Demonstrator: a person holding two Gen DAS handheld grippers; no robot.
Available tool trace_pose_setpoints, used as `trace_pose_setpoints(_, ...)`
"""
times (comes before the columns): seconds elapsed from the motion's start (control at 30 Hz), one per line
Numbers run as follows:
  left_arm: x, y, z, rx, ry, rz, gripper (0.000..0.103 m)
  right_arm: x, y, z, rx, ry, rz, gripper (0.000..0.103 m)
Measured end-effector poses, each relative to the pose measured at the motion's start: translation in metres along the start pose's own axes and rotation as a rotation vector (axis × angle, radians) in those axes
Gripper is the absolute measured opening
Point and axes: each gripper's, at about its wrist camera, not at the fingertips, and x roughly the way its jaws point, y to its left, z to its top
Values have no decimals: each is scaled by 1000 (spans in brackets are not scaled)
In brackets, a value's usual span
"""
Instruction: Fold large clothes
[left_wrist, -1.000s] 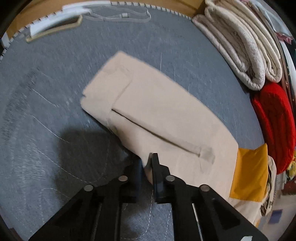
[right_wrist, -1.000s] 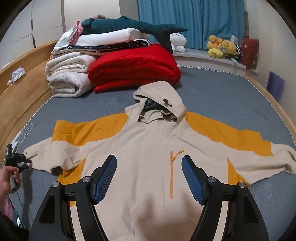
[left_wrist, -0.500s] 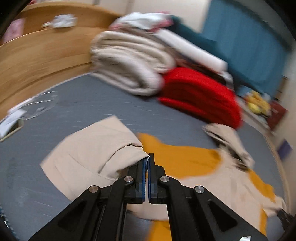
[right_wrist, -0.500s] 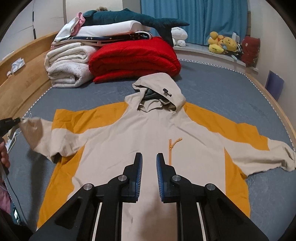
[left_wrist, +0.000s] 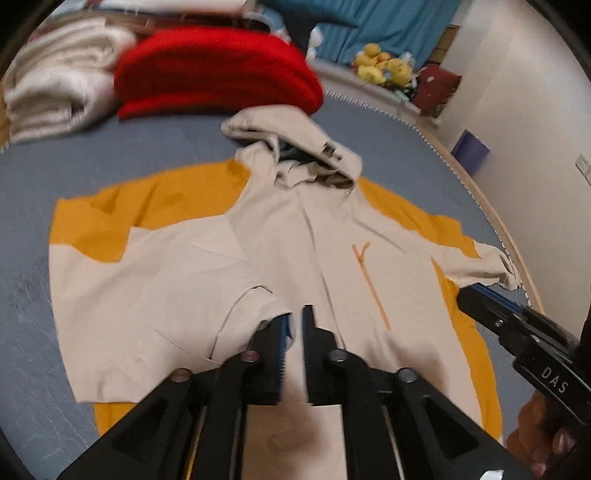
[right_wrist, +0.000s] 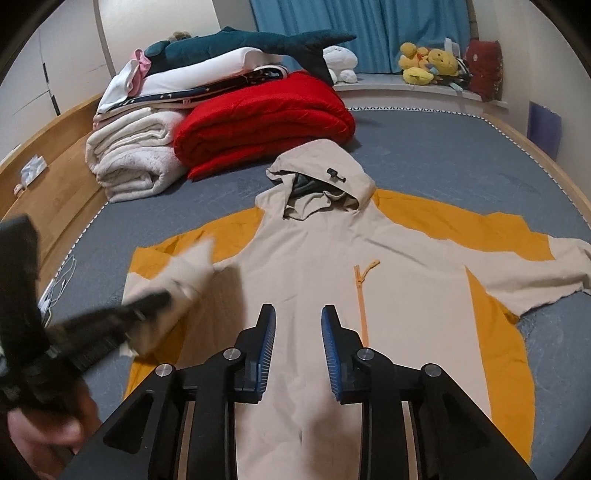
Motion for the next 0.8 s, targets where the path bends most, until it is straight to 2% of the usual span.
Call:
trace_pose_setpoints(0.07, -5, 25, 4, -101, -14, -37, 21, 6, -3, 0, 8, 9, 7, 29)
trace_pose_setpoints(0.1, -11, 43, 8, -184, -34, -71, 21, 10, -5, 0, 10, 17, 6, 29)
trace_pose_setpoints(0.2, -23, 84, 6, -352, -74, -129, 22, 23, -11, -3, 40, 52, 21, 29)
trace_pose_setpoints(0.27, -24, 102, 4, -421, -71, -145, 22, 32, -10, -6, 44, 76, 37, 29)
trace_pose_setpoints(0.33, -20, 108, 2, -456, -36, -204, 22, 38, -6, -8, 26, 86, 50, 29)
trace_pose_setpoints(0.4, -12, 100, 2, -416, 18, -242, 22, 43, 0, -10, 6, 98, 62, 29)
trace_pose_setpoints(0.5, 9, 60, -5, -269, 143, -330, 24, 50, 9, -13, -26, 110, 84, 29)
trace_pose_setpoints(0.57, 20, 37, -14, -178, 220, -349, 36, 55, 16, -14, -47, 113, 102, 29)
trace_pose_setpoints(0.6, 26, 26, -18, -130, 258, -332, 38, 57, 19, -13, -52, 114, 109, 29)
trace_pose_setpoints(0.67, 39, 12, -30, -35, 351, -249, 39, 58, 21, -13, -55, 103, 111, 29)
trace_pose_setpoints(0.73, 43, 18, -38, -32, 404, -193, 39, 59, 19, -13, -47, 97, 112, 29)
trace_pose_setpoints(0.8, 35, 31, -35, -60, 392, -184, 39, 62, 17, -14, -34, 106, 113, 29)
